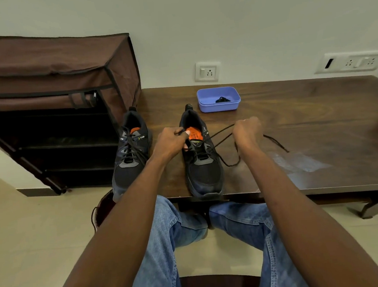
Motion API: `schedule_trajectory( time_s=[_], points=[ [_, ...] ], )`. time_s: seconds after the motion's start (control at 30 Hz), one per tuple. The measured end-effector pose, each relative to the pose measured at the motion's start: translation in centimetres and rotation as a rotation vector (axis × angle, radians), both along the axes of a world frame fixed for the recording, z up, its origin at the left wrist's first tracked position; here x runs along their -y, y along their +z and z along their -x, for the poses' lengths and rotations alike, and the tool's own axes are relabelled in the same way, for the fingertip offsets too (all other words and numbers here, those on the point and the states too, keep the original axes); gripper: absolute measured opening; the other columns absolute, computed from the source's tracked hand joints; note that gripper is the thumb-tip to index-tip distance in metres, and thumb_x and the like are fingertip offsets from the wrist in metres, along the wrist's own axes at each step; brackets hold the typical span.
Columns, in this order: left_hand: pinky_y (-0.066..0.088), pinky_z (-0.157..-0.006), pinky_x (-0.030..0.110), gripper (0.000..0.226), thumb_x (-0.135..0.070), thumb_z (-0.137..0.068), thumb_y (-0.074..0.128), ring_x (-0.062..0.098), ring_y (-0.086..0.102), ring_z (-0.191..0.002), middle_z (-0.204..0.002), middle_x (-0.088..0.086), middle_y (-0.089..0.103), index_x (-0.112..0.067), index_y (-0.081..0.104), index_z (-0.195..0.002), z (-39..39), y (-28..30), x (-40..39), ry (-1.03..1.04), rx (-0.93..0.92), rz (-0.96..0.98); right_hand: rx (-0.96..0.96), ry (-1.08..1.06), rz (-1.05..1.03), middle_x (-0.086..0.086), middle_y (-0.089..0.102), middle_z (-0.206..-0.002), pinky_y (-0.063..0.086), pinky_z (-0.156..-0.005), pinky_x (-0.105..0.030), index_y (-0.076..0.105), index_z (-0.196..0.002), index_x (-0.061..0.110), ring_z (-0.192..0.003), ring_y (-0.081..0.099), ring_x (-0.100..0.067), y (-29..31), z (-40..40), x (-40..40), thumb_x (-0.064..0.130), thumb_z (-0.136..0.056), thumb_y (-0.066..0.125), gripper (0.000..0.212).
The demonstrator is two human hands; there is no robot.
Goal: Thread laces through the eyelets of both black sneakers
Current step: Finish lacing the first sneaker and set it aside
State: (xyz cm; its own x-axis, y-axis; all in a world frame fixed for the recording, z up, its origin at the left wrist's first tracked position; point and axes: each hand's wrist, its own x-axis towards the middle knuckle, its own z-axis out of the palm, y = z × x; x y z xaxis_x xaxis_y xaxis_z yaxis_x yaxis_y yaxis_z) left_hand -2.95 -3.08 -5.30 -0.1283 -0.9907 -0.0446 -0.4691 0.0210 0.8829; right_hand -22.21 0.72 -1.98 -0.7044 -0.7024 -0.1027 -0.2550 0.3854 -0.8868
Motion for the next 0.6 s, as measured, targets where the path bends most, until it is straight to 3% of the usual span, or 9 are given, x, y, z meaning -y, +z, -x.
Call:
schedule_trajectory(
  time_s=[0.07, 0.13, 0.2, 0.27, 0.37, 0.47, 0.6],
  points=[
    [0.056, -0.091, 0.042, 0.015, -0.027, -0.097, 0.062, 0.012, 0.069, -0.064, -0.072, 0.011, 0.073, -0.029, 0.064, -0.082, 0.1, 0.0, 0.0, 0.008, 0.005, 0.002, -0.015, 0.003, -0.040, -0.010, 0.065, -0.100, 0.047, -0.064, -0.037, 0.064, -0.106, 0.001, -0.081, 0.060, -0.021, -0.2, 0.2, 0.0, 0.005, -0.092, 0.047, 0.023],
    [0.056, -0.091, 0.043, 0.009, -0.027, -0.096, 0.063, 0.011, 0.069, -0.063, -0.069, 0.008, 0.073, -0.025, 0.069, -0.091, 0.1, -0.1, 0.0, 0.015, -0.003, -0.004, -0.182, 0.074, -0.061, -0.009, 0.061, -0.117, 0.053, -0.081, -0.042, 0.062, -0.111, 0.005, -0.098, 0.060, -0.025, -0.6, -0.2, 0.0, 0.004, -0.089, 0.050, 0.025],
    [0.056, -0.090, 0.042, 0.009, -0.028, -0.096, 0.063, 0.011, 0.069, -0.062, -0.066, 0.005, 0.072, -0.027, 0.068, -0.089, 0.1, -0.3, 0.1, 0.023, 0.002, -0.005, -0.306, 0.223, 0.018, -0.007, 0.053, -0.128, 0.049, -0.097, -0.043, 0.062, -0.119, 0.014, -0.113, 0.055, -0.024, -0.8, -0.9, 0.0, 0.003, -0.086, 0.057, 0.035],
    [0.057, -0.088, 0.041, 0.013, -0.028, -0.097, 0.062, 0.010, 0.068, -0.061, -0.065, 0.004, 0.071, -0.025, 0.068, -0.086, 0.1, -0.5, 0.3, 0.028, 0.018, 0.002, -0.440, 0.444, 0.119, -0.007, 0.055, -0.131, 0.047, -0.102, -0.043, 0.068, -0.119, 0.018, -0.121, 0.053, -0.025, -1.1, -1.4, 0.2, 0.005, -0.085, 0.063, 0.037],
    [0.060, -0.082, 0.040, 0.022, -0.027, -0.097, 0.062, 0.006, 0.066, -0.056, -0.068, 0.003, 0.071, -0.010, 0.073, -0.103, 0.1, -0.7, 0.6, 0.029, 0.020, 0.005, -0.681, 0.724, -0.042, -0.007, 0.035, -0.155, 0.026, -0.118, -0.049, 0.062, -0.132, 0.031, -0.147, 0.022, -0.028, -1.4, -2.7, -0.2, 0.015, -0.090, 0.064, 0.045],
    [0.062, -0.071, 0.031, 0.021, -0.025, -0.097, 0.062, 0.003, 0.065, -0.055, -0.073, 0.000, 0.071, -0.010, 0.073, -0.107, 0.2, -0.9, 0.8, 0.024, 0.009, 0.002, -0.822, 0.827, -0.135, -0.005, 0.019, -0.164, 0.005, -0.120, -0.050, 0.062, -0.131, 0.036, -0.152, 0.001, -0.027, -1.5, -3.3, -0.9, 0.023, -0.094, 0.061, 0.039],
    [0.048, -0.056, 0.014, 0.025, -0.026, -0.097, 0.062, -0.001, 0.063, -0.053, -0.074, -0.003, 0.070, -0.011, 0.072, -0.114, 0.2, -1.0, 1.0, 0.022, 0.040, 0.017, -0.889, 0.830, -0.147, -0.003, 0.026, -0.160, 0.007, -0.117, -0.049, 0.070, -0.116, 0.030, -0.150, 0.007, -0.027, -1.7, -3.2, -0.9, 0.022, -0.093, 0.062, 0.026]
  ],
)
